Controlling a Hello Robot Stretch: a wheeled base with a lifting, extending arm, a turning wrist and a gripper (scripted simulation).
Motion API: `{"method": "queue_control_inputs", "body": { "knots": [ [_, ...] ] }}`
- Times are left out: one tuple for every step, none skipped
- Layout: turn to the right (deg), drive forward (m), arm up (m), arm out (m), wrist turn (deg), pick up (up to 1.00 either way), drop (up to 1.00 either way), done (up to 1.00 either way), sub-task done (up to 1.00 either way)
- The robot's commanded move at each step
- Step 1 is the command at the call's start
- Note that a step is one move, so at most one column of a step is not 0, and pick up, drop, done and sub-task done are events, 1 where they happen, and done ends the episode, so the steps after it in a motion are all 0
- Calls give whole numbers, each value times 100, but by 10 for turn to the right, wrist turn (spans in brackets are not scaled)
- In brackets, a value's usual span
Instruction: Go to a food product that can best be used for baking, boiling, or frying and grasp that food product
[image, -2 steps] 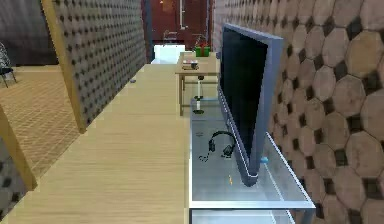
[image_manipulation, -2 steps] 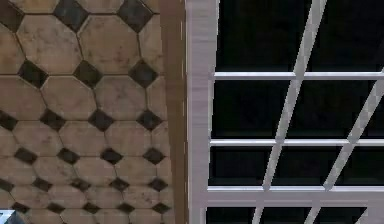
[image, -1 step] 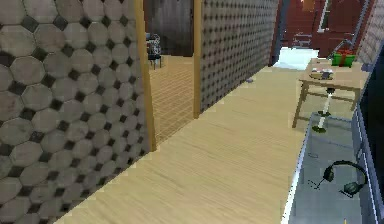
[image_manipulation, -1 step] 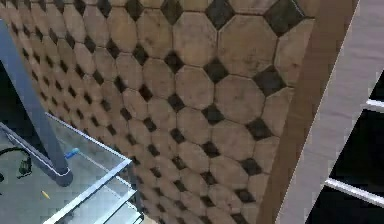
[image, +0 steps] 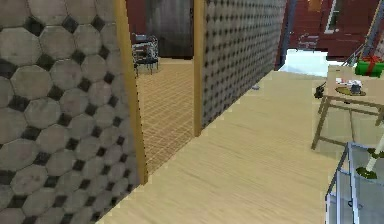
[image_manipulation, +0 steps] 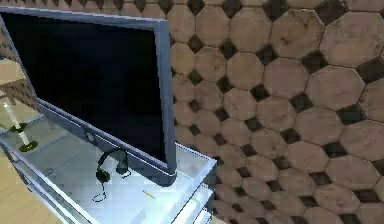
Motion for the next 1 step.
{"method": "queue_control_inputs", "body": {
  "knots": [
    [0, 100, 0, 0, 0, 0, 0, 0, 0]
  ]
}}
